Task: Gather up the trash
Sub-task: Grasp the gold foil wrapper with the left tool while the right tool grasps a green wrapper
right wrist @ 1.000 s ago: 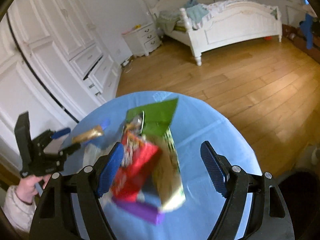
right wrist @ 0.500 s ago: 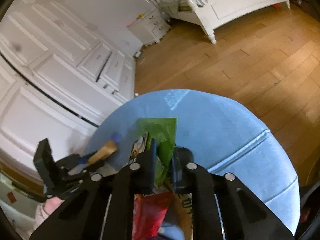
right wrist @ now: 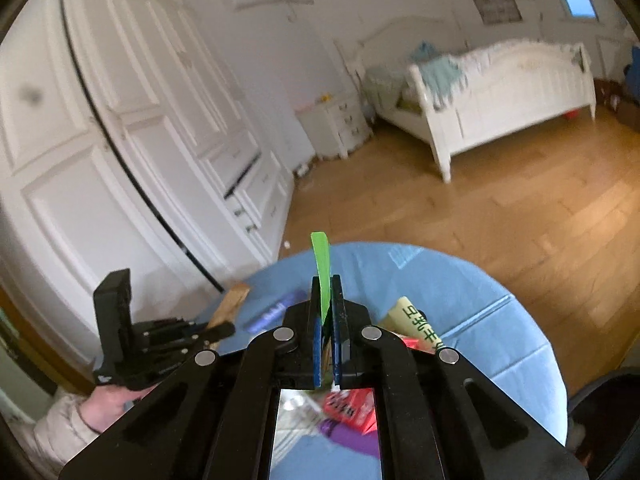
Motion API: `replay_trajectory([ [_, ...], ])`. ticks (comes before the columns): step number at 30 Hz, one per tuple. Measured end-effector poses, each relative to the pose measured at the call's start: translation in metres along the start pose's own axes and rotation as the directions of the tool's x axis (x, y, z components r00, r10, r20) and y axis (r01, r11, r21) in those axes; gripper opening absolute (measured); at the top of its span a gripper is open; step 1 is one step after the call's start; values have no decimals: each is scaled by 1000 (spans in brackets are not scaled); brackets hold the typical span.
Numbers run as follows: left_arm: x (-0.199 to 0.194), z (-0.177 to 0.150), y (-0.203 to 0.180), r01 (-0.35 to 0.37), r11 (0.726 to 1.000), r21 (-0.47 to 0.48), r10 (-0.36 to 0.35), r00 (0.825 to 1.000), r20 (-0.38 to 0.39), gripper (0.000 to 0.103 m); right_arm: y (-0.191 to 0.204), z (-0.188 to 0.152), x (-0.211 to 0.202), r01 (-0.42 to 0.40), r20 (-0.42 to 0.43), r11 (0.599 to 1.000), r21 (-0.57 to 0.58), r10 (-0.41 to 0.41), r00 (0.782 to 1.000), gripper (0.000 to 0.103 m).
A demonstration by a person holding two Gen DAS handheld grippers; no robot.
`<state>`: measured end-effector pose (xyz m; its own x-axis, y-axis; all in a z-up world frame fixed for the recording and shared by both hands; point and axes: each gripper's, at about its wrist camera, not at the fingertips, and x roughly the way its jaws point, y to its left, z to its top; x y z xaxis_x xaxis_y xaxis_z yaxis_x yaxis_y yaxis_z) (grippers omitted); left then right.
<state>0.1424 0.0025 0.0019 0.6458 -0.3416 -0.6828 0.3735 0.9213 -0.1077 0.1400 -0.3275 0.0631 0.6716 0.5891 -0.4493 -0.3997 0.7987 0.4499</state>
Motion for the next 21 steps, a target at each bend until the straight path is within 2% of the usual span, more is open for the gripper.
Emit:
replay_trajectory([
  [5,-18,0,-32,38,999,2,-38,999,38,12,11,-14,-44,20,90,1000,0,-20,996,5],
  [11,-17,10,-83,110,994,26,-111,992,64,12,8,-35,-93,118,175,993,9,-118,978,5],
  [16,-1,16,-129,189,981,49,-192,980,56,12,-14,-59,-132,218,210,974,62,-227,951,5],
  [21,21,20,-184,285,956,71,-288,957,28,12,-49,-86,-168,316,222,939,132,-339,914,5],
])
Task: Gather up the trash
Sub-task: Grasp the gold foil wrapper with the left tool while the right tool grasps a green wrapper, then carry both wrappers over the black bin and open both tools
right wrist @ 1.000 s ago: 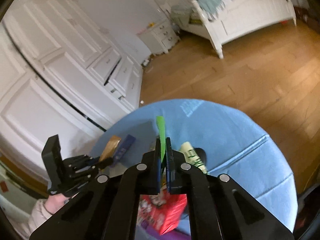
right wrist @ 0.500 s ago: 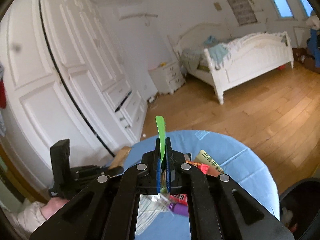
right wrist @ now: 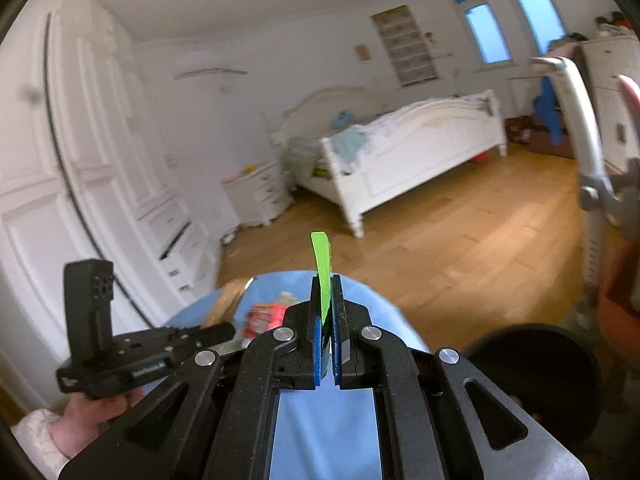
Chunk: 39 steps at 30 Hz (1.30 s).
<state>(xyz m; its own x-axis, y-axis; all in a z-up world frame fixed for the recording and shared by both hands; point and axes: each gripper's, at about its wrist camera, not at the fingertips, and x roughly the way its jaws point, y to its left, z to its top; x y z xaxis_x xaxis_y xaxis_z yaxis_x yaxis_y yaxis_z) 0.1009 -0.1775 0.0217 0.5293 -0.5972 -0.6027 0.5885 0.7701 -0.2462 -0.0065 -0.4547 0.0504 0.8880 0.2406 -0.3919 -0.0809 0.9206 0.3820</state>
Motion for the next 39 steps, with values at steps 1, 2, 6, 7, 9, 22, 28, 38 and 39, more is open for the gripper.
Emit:
replay_trajectory([
  [1,10,1,-12,25,1000,5,-25,1000,-7,12,-8,-3,-3,19,1,1000,9,-19,1000,5],
  [2,17,2,-19,41,999,8,-41,999,-12,12,-16,-6,-6,39,-1,999,16,-39,999,5],
  [6,47,3,-50,110,994,9,-110,993,-45,12,-52,-17,-17,113,-10,992,62,-113,994,5],
  [7,54,3,-58,121,993,11,-120,991,-55,12,-58,-19,-17,128,-11,989,67,-128,992,5],
  [9,70,3,-74,144,990,16,-142,987,-76,13,-74,-25,-19,161,-20,984,83,-160,987,5],
  [22,138,-10,-124,192,980,46,-178,960,-215,13,-138,-61,-14,254,-99,951,175,-239,966,5],
  [28,154,-15,-131,197,979,57,-177,952,-251,13,-150,-70,-12,270,-121,942,200,-249,961,5],
  [38,170,-11,-146,186,978,96,-154,950,-273,59,-167,-76,-9,306,-162,918,253,-271,949,13],
  [39,168,-10,-147,177,979,100,-146,955,-259,78,-169,-76,-10,313,-162,913,261,-278,947,27],
])
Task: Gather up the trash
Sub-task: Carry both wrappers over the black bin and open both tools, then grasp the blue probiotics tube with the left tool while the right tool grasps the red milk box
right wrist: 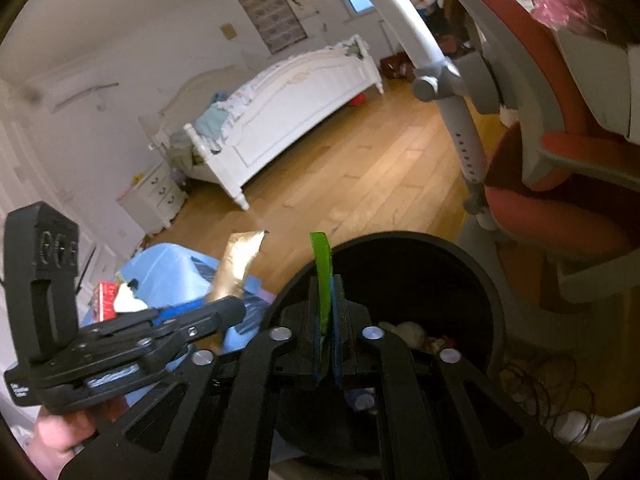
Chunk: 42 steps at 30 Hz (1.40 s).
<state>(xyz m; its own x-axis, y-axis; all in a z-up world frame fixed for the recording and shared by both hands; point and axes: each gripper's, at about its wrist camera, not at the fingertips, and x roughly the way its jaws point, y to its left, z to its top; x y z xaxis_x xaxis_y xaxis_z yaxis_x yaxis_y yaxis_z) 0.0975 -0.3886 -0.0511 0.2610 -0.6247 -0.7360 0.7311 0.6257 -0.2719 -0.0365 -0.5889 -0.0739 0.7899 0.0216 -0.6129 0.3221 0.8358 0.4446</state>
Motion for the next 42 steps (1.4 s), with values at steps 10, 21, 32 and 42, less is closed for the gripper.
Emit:
replay_trajectory([
  [10,-35,-12,11,-22,1000,-10,22,998,61,85,7,0,-4,11,25,1000,-5,-11,1000,68],
  [21,-134,-47,96,-208,965,-158,233,959,162,90,111,-8,20,-149,-77,975,-163,138,987,77],
  [32,-232,-98,238,-427,813,-395,512,848,137,90,274,-24,51,-314,-207,864,-393,250,946,77],
  [42,-231,-111,308,-537,768,-350,572,820,-2,81,363,-47,112,-302,-333,812,-499,142,932,77],
])
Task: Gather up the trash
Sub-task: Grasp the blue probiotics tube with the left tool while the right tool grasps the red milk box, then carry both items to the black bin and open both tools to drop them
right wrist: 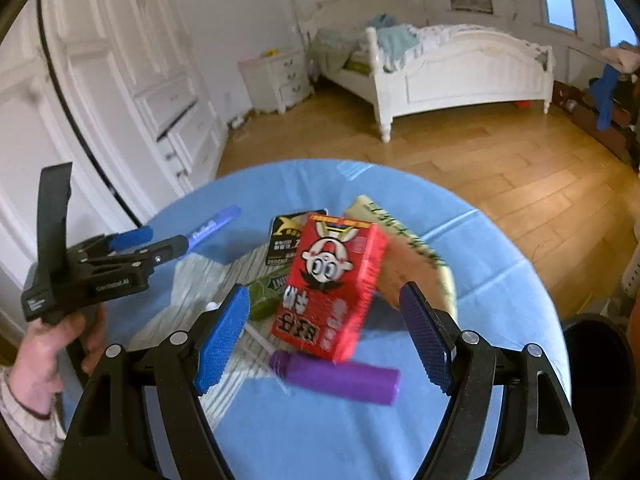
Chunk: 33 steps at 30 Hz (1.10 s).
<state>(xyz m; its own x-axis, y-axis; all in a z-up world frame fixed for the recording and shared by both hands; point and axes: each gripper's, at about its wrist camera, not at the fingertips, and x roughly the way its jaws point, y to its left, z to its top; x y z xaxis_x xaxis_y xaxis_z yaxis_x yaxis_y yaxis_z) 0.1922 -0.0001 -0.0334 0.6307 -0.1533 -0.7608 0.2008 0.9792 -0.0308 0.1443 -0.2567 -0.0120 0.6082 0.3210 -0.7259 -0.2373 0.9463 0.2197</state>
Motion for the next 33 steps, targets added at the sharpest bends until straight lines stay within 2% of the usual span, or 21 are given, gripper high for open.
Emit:
replay_trajectory([
  [2,9,-1,7,-12,1000,9,12,1000,-24,75,4,4,12,15,-27,1000,-2,-15,1000,77],
  [5,22,-1,14,-9,1000,0,9,998,-66,60,0,3,28,37,-51,999,-3,-37,998,77],
  [8,24,0,16,-24,1000,16,25,998,-56,52,-2,2,36,49,-57,999,-9,-49,997,77],
  [10,24,1,17,-26,1000,17,27,998,-54,39,-4,0,41,55,-56,998,-17,-56,997,64],
  [12,25,3,19,-20,1000,12,20,999,-50,19,-6,-2,40,48,-38,999,-10,-48,998,63],
  [13,23,2,19,-12,1000,9,13,999,-48,17,-7,-3,38,45,-31,999,-12,-45,998,63],
  [17,16,-1,16,19,1000,7,-19,999,-31,13,-13,-6,27,12,0,1000,9,-12,1000,62],
  [21,-8,-3,-2,80,997,6,-80,997,22,14,-24,-8,-7,-57,96,997,49,52,994,62],
  [24,-31,-2,-25,126,992,28,-128,989,74,14,-35,-12,-40,-77,180,994,79,62,982,62],
  [29,-61,1,-77,203,975,85,-213,968,135,14,-64,-27,-93,-40,284,992,122,4,959,62],
  [33,-75,4,-124,274,951,140,-294,944,150,14,-96,-43,-123,-4,315,986,167,-49,948,62],
])
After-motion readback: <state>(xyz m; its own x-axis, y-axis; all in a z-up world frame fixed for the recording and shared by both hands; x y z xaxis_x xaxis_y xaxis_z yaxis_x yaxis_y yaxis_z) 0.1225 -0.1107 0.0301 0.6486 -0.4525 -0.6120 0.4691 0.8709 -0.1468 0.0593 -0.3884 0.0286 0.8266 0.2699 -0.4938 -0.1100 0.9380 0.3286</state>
